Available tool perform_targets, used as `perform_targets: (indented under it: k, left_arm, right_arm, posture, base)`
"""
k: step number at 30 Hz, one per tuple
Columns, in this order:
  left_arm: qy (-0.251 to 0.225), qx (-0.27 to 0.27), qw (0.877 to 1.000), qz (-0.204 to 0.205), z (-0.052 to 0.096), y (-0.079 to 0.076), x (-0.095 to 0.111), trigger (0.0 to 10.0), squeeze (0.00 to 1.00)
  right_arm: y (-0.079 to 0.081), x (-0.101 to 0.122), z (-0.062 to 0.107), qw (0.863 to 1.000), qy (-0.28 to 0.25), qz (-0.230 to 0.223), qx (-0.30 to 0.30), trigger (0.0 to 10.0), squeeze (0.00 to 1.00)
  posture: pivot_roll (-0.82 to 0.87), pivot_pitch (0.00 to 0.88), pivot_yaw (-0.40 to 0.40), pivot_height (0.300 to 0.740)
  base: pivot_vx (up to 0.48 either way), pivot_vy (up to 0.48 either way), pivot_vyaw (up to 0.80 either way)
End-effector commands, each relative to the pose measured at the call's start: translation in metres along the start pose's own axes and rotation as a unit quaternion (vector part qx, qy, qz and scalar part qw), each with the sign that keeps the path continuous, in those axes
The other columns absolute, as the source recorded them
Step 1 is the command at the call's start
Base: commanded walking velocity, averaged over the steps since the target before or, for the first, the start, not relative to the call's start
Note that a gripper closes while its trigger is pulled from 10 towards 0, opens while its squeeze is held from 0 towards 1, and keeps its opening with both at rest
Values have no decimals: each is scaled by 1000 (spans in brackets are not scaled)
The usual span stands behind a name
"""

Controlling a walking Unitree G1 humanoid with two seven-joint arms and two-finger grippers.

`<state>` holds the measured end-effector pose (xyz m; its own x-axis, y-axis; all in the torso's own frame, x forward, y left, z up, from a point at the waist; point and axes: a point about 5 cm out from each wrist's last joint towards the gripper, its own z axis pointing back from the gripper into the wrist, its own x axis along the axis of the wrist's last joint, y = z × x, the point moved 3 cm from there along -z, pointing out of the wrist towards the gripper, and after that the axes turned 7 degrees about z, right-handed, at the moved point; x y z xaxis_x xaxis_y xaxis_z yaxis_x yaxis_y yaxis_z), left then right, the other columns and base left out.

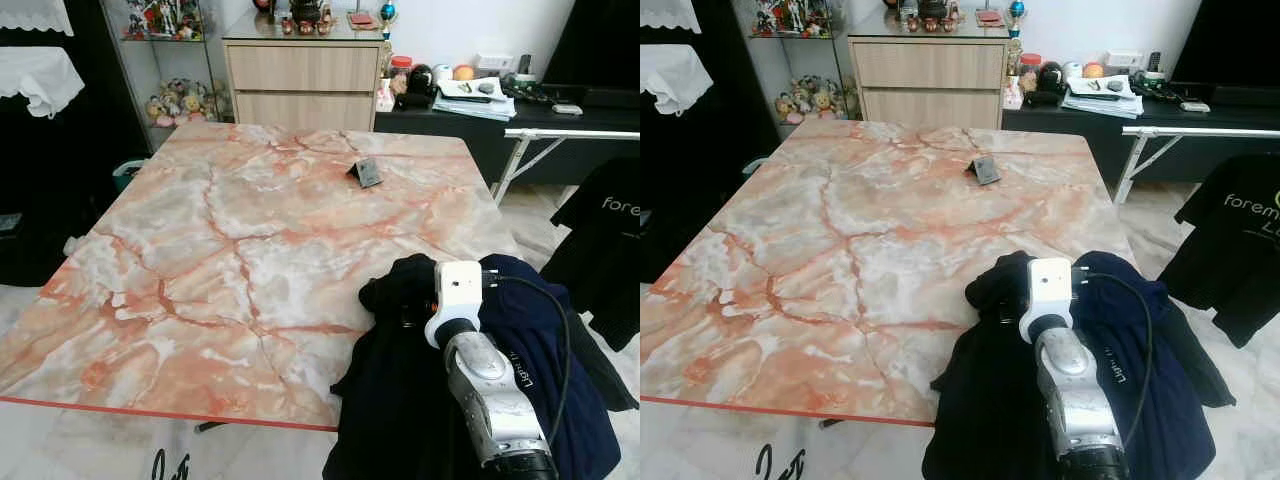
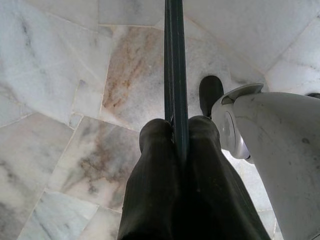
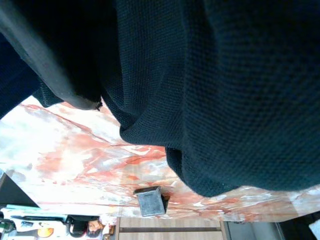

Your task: Hang hanger

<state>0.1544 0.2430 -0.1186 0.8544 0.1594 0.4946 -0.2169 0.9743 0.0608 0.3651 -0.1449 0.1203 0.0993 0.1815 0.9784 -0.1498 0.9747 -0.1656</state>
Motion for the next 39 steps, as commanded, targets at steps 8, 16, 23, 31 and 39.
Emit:
perform_targets:
  k: [8,16,23,31,39]
  left_arm:
    - [7,3,1000,-4,1,3,-4,10000,0]
    - [8,4,1000,-4,1,3,-4,10000,0]
    - [8,4,1000,-6,1,3,-4,10000,0]
    - [6,3,1000,-6,1,3,-3,10000,0]
    - [6,3,1000,-5,1,3,-3,10000,0]
  right_arm:
    - [4,-1,1,1000,5,3,6,10000,0]
    - [3,-2,2,1000,5,3,4,10000,0]
    - [-5,7,1,1000,-17,-1,-23,10000,0]
    - [-11,15,4,999,-36,-3,-34,10000,0]
    - [-17,20,13,997,-55,-15,-58,10000,0]
  posture:
    - [-56,49,18,740]
    - [-55,50,18,740]
    - [-55,49,19,740]
    - [-55,48,19,740]
    - [-56,49,17,740]
  base:
    - [-263,0,0]
    - [-270,0,0]
    - [-271,0,0]
    - [-63,0,0]
    - [0,0,0]
